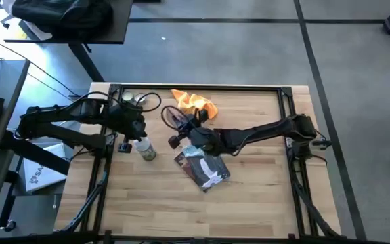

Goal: Apply microfiber cloth
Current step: Spray the cellphone using the spray bottle

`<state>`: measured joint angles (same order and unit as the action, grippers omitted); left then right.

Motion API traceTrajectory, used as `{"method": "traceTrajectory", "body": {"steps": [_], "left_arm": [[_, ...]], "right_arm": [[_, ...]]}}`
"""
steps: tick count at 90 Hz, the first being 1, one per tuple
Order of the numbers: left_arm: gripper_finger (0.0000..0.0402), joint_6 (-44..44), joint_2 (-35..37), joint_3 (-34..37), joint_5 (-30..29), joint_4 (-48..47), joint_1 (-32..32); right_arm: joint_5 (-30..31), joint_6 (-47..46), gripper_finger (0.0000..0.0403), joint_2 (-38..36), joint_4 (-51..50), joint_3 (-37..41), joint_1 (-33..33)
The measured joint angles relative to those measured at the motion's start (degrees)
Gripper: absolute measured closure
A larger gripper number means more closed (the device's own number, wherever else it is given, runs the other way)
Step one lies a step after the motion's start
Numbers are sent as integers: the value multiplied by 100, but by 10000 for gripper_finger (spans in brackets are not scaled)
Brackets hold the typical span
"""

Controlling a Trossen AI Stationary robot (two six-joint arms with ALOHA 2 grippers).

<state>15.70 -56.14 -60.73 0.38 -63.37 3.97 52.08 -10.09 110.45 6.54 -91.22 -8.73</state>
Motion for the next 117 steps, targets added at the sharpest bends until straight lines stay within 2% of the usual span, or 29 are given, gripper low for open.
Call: {"method": "traceTrajectory", "body": {"steps": [18, 34, 61, 86, 97, 117], "left_arm": [[402, 4, 0, 0, 0, 4, 0], [401, 4, 0, 2, -1, 7, 0], [402, 2, 0, 4, -2, 11, 0], [402, -25, 0, 4, 0, 13, 0], [402, -46, 0, 4, 0, 11, 0], [402, -15, 0, 4, 1, 12, 0]], "right_arm": [[136, 259, 403, -34, 52, 2, -46], [-152, -158, 403, 61, -160, 2, -28], [-731, -981, 402, 68, -1110, 13, -24], [-1295, -1616, 402, 414, -1354, 13, 136], [-1320, -1963, 402, 591, -1401, 15, 230], [-1538, -1883, 402, 654, -1098, 17, 490]]}}
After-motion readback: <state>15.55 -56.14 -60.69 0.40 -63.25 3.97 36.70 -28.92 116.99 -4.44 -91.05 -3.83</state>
